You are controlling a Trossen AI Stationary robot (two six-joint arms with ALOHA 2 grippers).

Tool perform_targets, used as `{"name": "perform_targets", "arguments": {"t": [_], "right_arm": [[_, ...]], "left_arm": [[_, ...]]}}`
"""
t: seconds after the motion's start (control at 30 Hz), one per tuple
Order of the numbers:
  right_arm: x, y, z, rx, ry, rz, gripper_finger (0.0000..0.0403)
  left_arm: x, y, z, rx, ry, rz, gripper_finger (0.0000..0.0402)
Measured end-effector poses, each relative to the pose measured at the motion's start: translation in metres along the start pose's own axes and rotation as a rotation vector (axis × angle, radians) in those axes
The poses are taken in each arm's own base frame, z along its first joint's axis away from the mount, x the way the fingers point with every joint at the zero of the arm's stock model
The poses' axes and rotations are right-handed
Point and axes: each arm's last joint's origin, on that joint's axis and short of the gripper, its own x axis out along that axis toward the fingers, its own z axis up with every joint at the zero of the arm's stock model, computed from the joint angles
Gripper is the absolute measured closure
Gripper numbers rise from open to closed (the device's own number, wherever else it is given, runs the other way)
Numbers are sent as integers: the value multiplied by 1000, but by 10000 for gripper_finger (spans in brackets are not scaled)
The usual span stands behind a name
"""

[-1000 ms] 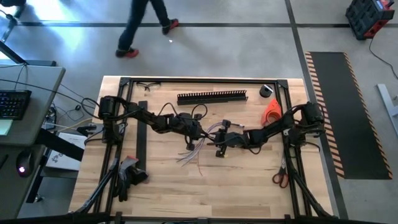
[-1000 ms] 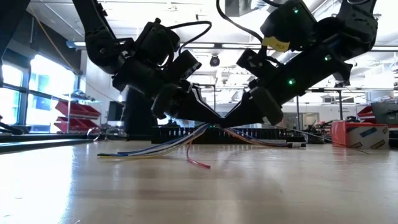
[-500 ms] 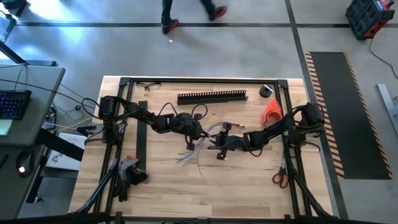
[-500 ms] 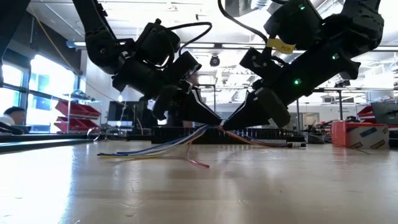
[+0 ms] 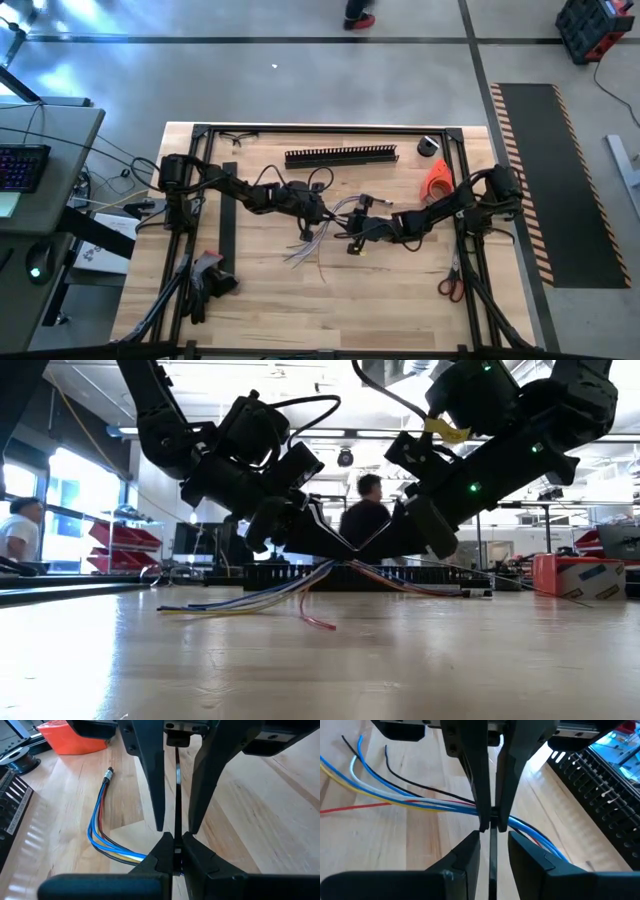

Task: Ziptie cables
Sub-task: Wrap the zip tie around the cable wire

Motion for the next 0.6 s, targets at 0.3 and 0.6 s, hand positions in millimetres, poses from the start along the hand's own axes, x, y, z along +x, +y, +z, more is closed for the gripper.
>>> {"name": "perform_targets", "arguments": {"t": [0.3,0.6], "right_arm": [[0,0,1,6,-10,18,338],[0,0,0,9,-1,-3,401]], "left_arm": [[0,0,0,0,0,-1,398],[0,0,0,6,2,6,388]]}}
